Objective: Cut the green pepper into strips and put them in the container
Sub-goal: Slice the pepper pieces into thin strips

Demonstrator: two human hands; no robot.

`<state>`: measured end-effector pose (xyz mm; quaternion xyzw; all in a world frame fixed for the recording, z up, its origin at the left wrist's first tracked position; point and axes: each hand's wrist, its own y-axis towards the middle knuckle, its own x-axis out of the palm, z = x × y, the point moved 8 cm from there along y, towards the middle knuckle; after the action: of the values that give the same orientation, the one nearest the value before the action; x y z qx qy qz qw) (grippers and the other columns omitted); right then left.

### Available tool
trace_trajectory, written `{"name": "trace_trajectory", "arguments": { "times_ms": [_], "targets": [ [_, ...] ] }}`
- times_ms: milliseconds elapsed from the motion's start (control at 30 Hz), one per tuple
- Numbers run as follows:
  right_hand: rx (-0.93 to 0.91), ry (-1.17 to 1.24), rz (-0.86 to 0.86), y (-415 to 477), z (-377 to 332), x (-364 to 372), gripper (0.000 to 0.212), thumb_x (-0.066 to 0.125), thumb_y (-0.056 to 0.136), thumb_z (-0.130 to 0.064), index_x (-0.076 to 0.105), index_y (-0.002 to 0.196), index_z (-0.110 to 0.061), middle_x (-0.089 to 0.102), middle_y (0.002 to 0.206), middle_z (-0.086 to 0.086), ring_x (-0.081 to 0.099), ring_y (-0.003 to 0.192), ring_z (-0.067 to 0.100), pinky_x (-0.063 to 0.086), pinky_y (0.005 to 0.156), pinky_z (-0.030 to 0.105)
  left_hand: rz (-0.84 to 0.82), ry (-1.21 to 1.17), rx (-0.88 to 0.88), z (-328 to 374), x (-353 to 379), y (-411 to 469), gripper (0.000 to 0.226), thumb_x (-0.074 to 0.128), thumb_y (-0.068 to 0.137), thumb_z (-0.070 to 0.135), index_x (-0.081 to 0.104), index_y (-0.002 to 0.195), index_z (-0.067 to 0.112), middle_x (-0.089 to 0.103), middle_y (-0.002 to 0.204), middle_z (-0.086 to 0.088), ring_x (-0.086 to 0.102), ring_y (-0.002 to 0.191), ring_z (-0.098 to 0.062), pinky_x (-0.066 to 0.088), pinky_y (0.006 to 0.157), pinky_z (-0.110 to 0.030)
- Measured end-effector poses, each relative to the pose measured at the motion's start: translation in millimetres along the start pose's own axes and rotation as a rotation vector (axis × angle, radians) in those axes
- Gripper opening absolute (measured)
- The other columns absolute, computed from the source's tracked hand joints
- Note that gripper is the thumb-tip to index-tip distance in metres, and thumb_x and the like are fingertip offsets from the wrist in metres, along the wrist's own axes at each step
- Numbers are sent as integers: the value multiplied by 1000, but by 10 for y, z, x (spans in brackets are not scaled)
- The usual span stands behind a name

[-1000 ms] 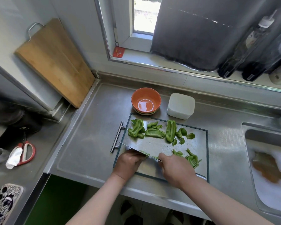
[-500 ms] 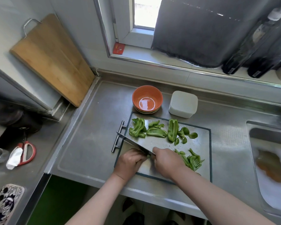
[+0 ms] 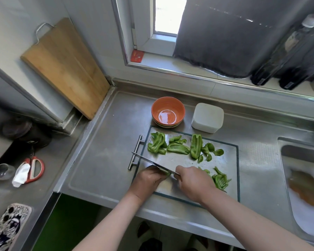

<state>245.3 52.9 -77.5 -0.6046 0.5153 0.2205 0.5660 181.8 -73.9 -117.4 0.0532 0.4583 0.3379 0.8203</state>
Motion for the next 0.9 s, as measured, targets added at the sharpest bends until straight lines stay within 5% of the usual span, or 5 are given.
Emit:
{"name": "trace_trajectory", "arguments": {
  "times_ms": [333, 900],
  "targets": [
    [22, -1, 57, -308, 63, 80, 19, 37, 103, -33, 49, 98, -19, 61, 83, 7, 55, 70, 31, 49, 62, 41, 35, 64, 32, 75, -21, -11, 17, 64, 86, 15, 81, 89, 18, 76, 91, 4, 61, 90, -10, 49, 82, -19],
    [64, 59, -42, -116, 134, 198, 11, 39, 98, -21, 49, 94, -16, 51, 76, 5, 54, 71, 32, 38, 56, 37, 56, 14, -4, 7, -3, -34, 11, 69, 88, 15, 80, 88, 18, 76, 93, 6, 68, 92, -12, 53, 85, -22]
  ]
}}
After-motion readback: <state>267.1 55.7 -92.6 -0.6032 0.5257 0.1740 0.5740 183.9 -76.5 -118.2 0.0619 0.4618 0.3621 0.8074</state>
